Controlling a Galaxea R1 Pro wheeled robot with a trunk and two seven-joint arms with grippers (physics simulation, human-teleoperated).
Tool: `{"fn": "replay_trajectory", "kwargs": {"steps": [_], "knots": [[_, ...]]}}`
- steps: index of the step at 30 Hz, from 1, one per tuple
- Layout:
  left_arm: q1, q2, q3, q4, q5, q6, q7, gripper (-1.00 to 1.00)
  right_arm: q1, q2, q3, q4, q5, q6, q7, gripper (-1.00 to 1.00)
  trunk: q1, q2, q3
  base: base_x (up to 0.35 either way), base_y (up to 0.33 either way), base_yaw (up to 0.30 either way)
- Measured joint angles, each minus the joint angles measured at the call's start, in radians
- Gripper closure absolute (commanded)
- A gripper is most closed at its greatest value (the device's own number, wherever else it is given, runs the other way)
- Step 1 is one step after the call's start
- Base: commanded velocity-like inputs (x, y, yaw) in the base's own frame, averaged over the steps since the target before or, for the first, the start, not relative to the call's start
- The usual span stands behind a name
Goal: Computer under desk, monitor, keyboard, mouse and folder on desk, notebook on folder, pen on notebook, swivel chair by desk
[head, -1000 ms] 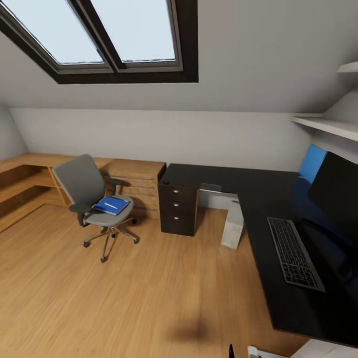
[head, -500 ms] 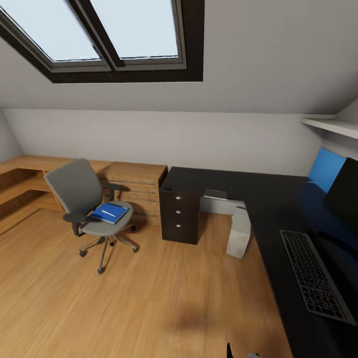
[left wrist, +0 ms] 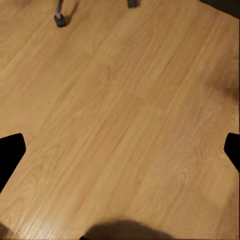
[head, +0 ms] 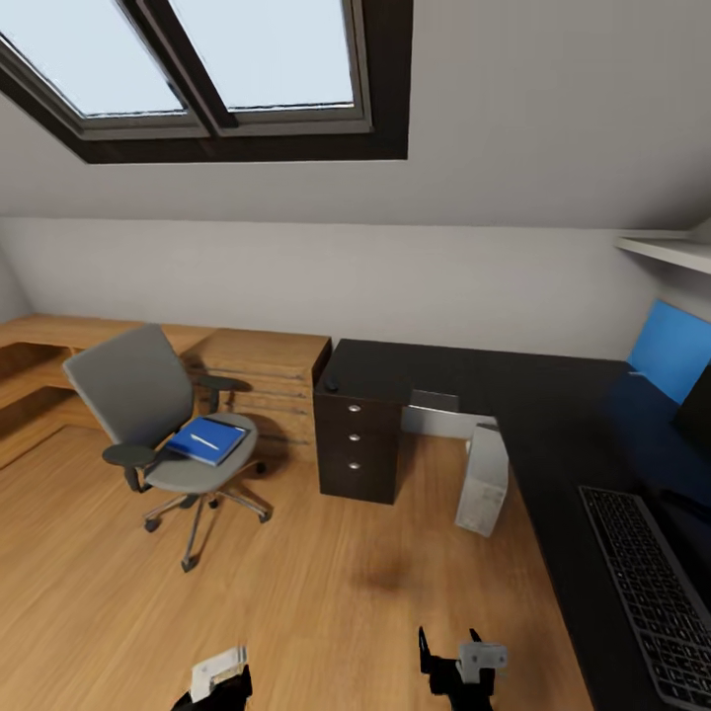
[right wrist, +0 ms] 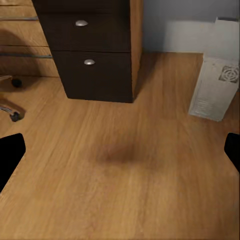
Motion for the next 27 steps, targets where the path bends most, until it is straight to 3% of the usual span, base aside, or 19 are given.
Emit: {"fn": "replay_trajectory", "kwargs": {"steps": [1, 4, 5, 6, 8, 10, 11, 15, 18, 21, 23, 24, 25, 27], "knots": [[-0.005, 0.001, 0.004, -0.018, 0.001, 0.008, 0.0, -1.0, -0.005, 0.0, 0.0, -0.025, 0.001, 0.021, -0.004, -1.0, 0.0, 0.0, 0.0, 0.331, 0.0, 0.0], [-0.02, 0.003, 0.026, -0.098, 0.001, 0.061, 0.001, -1.0, -0.047, 0.0, 0.002, -0.137, 0.003, 0.181, -0.029, -1.0, 0.0, 0.0, 0.0, 0.331, 0.0, 0.0], [-0.024, 0.004, 0.04, -0.145, 0.004, 0.101, 0.001, -1.0, -0.076, 0.0, 0.002, -0.185, 0.003, 0.296, -0.043, -1.0, 0.0, 0.0, 0.0, 0.331, 0.0, 0.0], [-0.026, 0.004, 0.049, -0.171, 0.006, 0.124, 0.001, -1.0, -0.095, 0.0, 0.003, -0.205, 0.002, 0.359, -0.051, -1.0, 0.0, 0.0, 0.0, 0.331, 0.0, 0.0], [-0.03, 0.005, 0.089, -0.263, 0.004, 0.22, 0.002, -1.0, -0.179, 0.004, 0.004, -0.255, 0.0, 0.592, -0.069, -1.0, 0.0, 0.0, 0.0, 0.331, 0.0, 0.0], [-0.031, 0.005, 0.11, -0.307, 0.004, 0.262, 0.002, -1.0, -0.236, 0.011, 0.004, -0.265, -0.001, 0.685, -0.074, -1.0, 0.0, 0.0, 0.0, 0.331, 0.0, 0.0], [-0.032, 0.005, 0.13, -0.348, 0.002, 0.296, 0.002, -1.0, -0.293, 0.022, 0.004, -0.268, -0.002, 0.766, -0.077, -1.0, 0.0, 0.0, 0.0, 0.331, 0.0, 0.0], [-0.033, 0.005, 0.184, -0.468, 0.002, 0.384, 0.0, -1.0, -0.456, 0.038, -0.001, -0.266, -0.004, 0.978, -0.093, -1.0, 0.0, 0.0, 0.0, 0.331, 0.0, 0.0], [-0.033, 0.005, 0.194, -0.5, 0.001, 0.416, 0.0, -1.0, -0.487, 0.039, -0.005, -0.259, -0.007, 1.016, -0.097, -1.0, 0.0, 0.0, 0.0, 0.331, 0.0, 0.0], [-0.033, 0.01, 0.198, -0.515, 0.001, 0.433, -0.001, -1.0, -0.5, 0.04, -0.007, -0.218, -0.01, 0.991, -0.097, -1.0, 0.0, 0.0, 0.0, 0.331, 0.0, 0.0], [-0.033, 0.026, 0.198, -0.518, 0.002, 0.437, -0.001, -1.0, -0.503, 0.04, -0.008, -0.203, -0.012, 0.966, -0.096, -1.0, 0.0, 0.0, 0.0, 0.331, 0.0, 0.0], [-0.033, 0.051, 0.198, -0.519, 0.007, 0.44, -0.001, -1.0, -0.504, 0.042, -0.008, -0.202, -0.019, 0.955, -0.096, -1.0, 0.0, 0.0, 0.0, 0.331, 0.0, 0.0], [-0.033, 0.061, 0.197, -0.519, 0.009, 0.44, -0.002, -1.0, -0.504, 0.043, -0.008, -0.202, -0.024, 0.953, -0.096, -1.0, 0.0, 0.0, 0.0, 0.329, 0.0, 0.0], [-0.033, 0.088, 0.195, -0.521, 0.013, 0.442, -0.002, -1.0, -0.505, 0.044, -0.008, -0.204, -0.062, 0.945, -0.097, -1.0, 0.0, 0.0, 0.0, 0.325, 0.0, 0.158]]}}
